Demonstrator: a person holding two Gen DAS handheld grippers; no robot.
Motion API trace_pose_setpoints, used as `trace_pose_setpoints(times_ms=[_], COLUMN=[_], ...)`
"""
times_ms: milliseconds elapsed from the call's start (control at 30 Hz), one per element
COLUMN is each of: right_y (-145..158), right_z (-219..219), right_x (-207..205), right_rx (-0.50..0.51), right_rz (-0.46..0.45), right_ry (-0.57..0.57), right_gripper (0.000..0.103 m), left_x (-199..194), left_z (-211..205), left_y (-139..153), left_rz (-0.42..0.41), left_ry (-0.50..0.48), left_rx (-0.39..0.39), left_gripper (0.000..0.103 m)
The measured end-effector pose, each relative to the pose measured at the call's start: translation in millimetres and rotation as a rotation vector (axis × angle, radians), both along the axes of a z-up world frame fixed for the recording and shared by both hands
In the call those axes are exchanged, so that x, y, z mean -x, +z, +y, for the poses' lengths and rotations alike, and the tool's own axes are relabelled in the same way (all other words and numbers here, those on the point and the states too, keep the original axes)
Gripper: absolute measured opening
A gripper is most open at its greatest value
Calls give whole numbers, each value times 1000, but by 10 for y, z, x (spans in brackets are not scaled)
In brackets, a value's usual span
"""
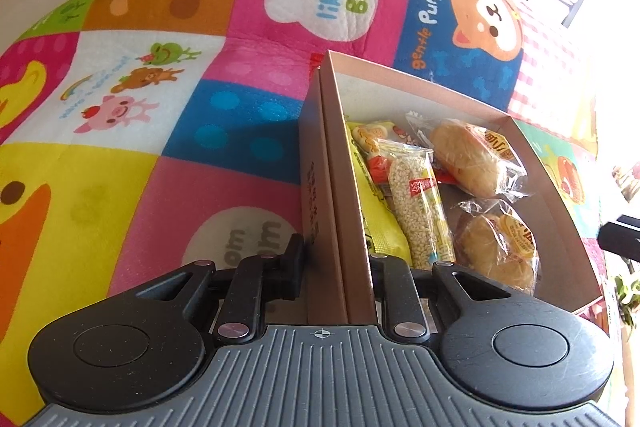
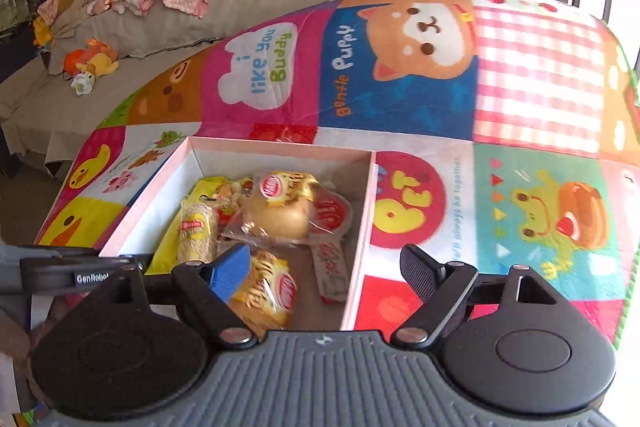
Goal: Organize objects
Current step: 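Carry the second bun into the box and open the right gripper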
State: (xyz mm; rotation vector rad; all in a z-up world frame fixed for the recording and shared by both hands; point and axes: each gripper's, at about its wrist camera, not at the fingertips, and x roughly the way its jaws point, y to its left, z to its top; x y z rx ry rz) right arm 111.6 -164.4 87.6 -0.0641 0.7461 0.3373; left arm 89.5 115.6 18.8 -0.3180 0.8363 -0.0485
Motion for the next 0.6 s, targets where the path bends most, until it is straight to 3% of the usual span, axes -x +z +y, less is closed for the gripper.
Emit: trace_pose_setpoints(times_ms=[267, 367, 500, 567, 600], right_y=[-296, -456, -646, -709, -745], right_z=[-768, -955, -1062, -1029, -1001], right_x=[726, 839, 914, 910, 908], right_rx=[142, 138, 49, 53, 49], right_rz=[-52, -25, -8, -17, -10], right_ry=[-310, -392, -394, -379, -374], right_gripper=[84, 84, 84, 79, 69], left_x=[12, 10, 12, 9, 5], left_z=[-78, -102, -142, -163, -166], left_y=[11, 25, 43, 44, 46], left_rz=[3, 15, 26, 27, 30], left_ry=[10, 8, -3, -5, -5], left_rx=[-49, -66, -101, -117, -120], left_gripper=[20, 19, 18, 17, 17])
